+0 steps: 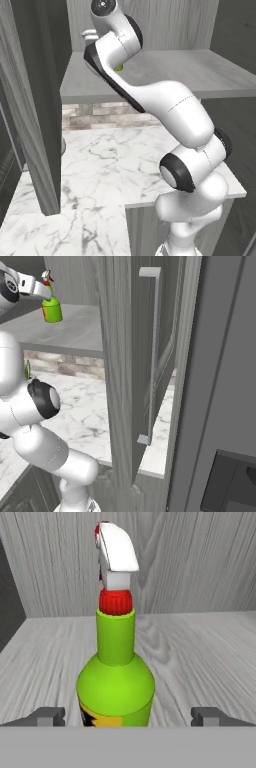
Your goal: Move the cutting board and knife to the sink. Then move spray from the cabinet to the counter.
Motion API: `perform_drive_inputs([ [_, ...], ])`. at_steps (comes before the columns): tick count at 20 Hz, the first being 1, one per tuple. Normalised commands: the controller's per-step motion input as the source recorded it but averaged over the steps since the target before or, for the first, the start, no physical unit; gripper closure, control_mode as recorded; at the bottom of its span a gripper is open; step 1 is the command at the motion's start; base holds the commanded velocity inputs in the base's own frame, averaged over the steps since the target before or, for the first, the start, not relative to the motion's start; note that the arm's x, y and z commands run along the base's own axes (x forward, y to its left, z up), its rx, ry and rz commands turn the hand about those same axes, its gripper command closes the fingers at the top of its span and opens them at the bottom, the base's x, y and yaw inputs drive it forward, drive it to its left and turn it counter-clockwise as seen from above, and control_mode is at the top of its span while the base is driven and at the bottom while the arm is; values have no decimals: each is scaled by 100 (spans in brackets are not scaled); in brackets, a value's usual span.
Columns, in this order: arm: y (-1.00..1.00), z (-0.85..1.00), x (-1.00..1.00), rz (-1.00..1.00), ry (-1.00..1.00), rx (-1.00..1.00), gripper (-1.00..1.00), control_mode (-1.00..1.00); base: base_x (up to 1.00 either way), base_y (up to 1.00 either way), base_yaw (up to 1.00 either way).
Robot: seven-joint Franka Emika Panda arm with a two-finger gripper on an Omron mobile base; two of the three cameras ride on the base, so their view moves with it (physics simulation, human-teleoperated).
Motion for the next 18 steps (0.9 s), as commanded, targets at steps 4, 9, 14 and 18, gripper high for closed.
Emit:
perform_drive_inputs([
  [4,3,0,23,0,0,0,-100,-100,0,0,0],
  [9,0,0,29,0,0,0,-100,-100,0,0,0],
  [14,0,-2,21,0,0,0,-100,-100,0,0,0],
  [18,0,-5,20,0,0,0,-100,-100,0,0,0],
])
